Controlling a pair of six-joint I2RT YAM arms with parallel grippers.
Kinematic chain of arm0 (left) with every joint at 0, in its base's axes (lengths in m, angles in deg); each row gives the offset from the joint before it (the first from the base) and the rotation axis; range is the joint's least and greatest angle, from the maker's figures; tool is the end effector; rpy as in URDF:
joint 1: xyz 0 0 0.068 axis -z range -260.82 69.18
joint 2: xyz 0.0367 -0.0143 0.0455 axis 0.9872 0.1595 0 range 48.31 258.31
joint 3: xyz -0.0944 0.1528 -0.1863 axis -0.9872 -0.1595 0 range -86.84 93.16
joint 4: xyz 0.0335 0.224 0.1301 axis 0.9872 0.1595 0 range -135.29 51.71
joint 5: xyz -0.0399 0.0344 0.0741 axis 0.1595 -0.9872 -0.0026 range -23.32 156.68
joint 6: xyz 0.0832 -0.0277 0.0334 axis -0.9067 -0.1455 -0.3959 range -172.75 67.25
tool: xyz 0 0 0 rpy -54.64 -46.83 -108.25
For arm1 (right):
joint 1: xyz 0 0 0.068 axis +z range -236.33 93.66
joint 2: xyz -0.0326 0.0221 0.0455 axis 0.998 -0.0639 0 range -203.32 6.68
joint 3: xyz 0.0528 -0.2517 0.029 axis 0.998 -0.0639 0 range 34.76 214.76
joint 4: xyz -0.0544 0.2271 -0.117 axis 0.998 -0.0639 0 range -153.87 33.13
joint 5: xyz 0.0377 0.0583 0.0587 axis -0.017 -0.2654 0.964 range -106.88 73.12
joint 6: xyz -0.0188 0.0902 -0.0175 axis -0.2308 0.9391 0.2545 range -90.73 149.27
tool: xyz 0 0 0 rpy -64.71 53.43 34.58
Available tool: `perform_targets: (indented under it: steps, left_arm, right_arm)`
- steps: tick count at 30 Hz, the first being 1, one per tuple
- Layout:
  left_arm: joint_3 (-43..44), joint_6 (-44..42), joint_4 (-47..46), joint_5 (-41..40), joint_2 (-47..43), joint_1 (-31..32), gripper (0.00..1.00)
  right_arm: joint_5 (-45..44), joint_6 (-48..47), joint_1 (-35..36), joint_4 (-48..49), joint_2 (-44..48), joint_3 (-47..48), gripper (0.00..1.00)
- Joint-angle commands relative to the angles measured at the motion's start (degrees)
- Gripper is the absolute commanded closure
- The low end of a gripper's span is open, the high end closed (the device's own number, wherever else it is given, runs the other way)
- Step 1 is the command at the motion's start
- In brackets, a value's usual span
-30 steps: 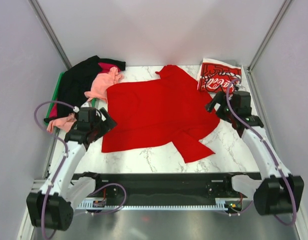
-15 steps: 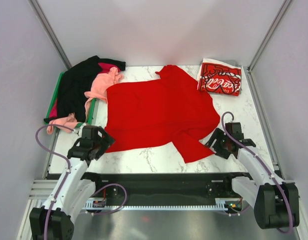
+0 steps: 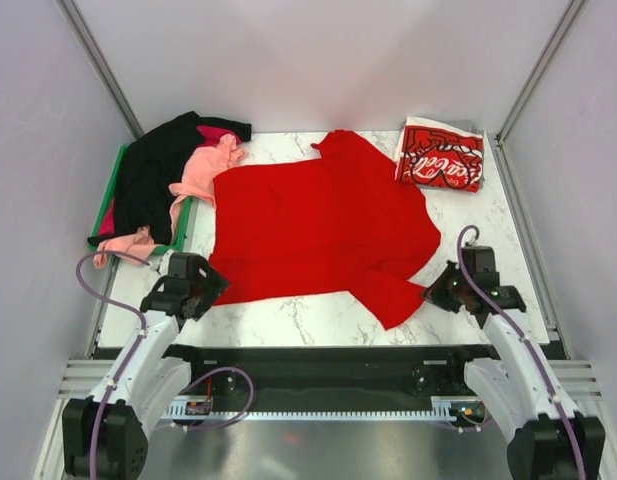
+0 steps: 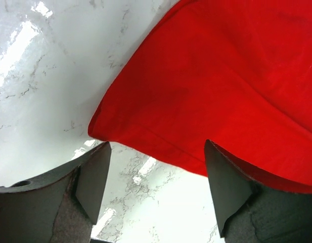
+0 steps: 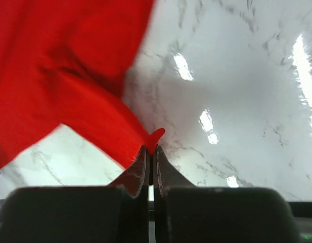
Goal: Fold and stack the t-shirts
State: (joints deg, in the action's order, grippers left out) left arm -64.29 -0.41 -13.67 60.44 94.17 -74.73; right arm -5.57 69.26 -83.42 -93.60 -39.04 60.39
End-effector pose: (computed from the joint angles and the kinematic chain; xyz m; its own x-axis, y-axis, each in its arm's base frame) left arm 0.1855 -0.0105 0.1213 -0.5317 -0.7346 -0.4214 -0.6177 0.6768 -0.4004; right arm 0.1810 0.0259 0.1330 -0.7414 0.5932 -0.3137 0.4169 0.7736 0.4773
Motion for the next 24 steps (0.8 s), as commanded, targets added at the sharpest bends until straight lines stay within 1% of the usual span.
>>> perform_targets:
  steps: [1, 3, 6, 9, 11, 13, 16, 18, 21, 24]
  left_arm:
    - [1.7, 0.0, -2.3, -3.0, -0.1, -0.5, 0.21]
    - [1.8, 0.0, -2.3, -3.5, 0.6, -0.6, 0.21]
    - [1.9, 0.3, -2.9, -3.6, 2.9, -0.6, 0.23]
    - [2.2, -0.3, -3.4, -1.8, 5.3, -0.6, 0.28]
    - [2.0, -1.4, -3.6, 1.6, 5.5, -0.5, 0.32]
    - [1.4, -1.7, -2.6, 2.9, 4.3, -0.1, 0.34]
    - [1.3, -1.9, 0.9, 1.2, 1.6, 0.9, 0.34]
    - [1.9, -0.7, 2.0, -0.8, 1.7, 3.5, 0.34]
    - [3.5, 1.6, 4.6, -3.9, 5.6, 7.2, 0.34]
    - [7.3, 3.0, 10.1, -7.7, 10.5, 10.8, 0.33]
  right_arm:
    - [-7.0, -1.2, 0.0, -15.6, 7.5, 13.5, 1.00]
    - [-6.8, -0.5, 0.0, -22.5, 10.0, 16.7, 1.00]
    - [-4.2, 1.6, 0.0, -27.7, 14.7, 17.9, 1.00]
    - [-2.2, 2.4, -0.1, -27.8, 17.9, 16.6, 1.00]
    - [-1.5, 1.8, 0.0, -27.4, 17.2, 15.8, 1.00]
    - [-1.5, 1.7, 0.0, -26.7, 16.2, 15.3, 1.00]
    - [-1.3, 1.1, 0.0, -25.2, 16.2, 14.5, 1.00]
    - [-0.8, 0.8, 0.0, -24.4, 16.1, 13.8, 1.00]
    - [-0.9, 0.5, 0.0, -23.6, 15.2, 13.2, 1.00]
    - [-1.0, -0.3, 0.0, -22.8, 14.3, 13.3, 1.00]
